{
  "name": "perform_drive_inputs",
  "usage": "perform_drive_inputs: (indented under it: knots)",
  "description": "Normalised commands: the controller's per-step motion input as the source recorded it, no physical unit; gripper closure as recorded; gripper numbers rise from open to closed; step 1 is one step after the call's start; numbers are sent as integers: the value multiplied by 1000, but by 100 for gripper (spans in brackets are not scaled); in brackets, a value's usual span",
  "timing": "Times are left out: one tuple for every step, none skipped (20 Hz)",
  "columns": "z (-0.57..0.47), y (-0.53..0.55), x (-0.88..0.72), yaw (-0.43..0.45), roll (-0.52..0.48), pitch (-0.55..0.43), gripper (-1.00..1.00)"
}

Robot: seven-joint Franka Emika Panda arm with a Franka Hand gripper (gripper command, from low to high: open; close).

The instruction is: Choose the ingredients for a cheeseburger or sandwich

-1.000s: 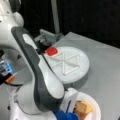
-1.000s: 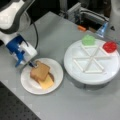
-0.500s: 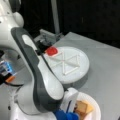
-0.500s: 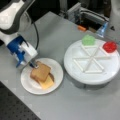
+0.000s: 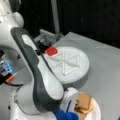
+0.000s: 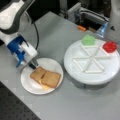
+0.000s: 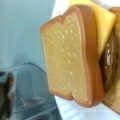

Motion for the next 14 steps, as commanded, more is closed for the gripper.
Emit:
perform_drive_inputs:
  knots:
    - [53,193,-280,-151,-17,-181,-100]
    - [50,189,-286,-147,-15,-182,-100]
    - [49,182,-293,-144,-17,-180,-100]
    - [49,178,-302,-142,-19,-178,-100]
    - [55,174,-313,-136,-21,-167,-100]
    - [59,172,-320,-134,-22,-165,-100]
    - [70,165,-327,-130,-28,-156,-100]
    - [89,162,-340,-122,-53,-140,-100]
    - [125,153,-359,-113,-94,-113,-100]
    - [171,153,-382,-104,-154,-75,-100]
    - [232,151,-411,-92,-222,-30,-100]
    - [299,154,-438,-73,-372,36,-100]
    - [329,166,-447,-69,-407,52,-100]
    - [389,187,-444,-66,-534,117,-100]
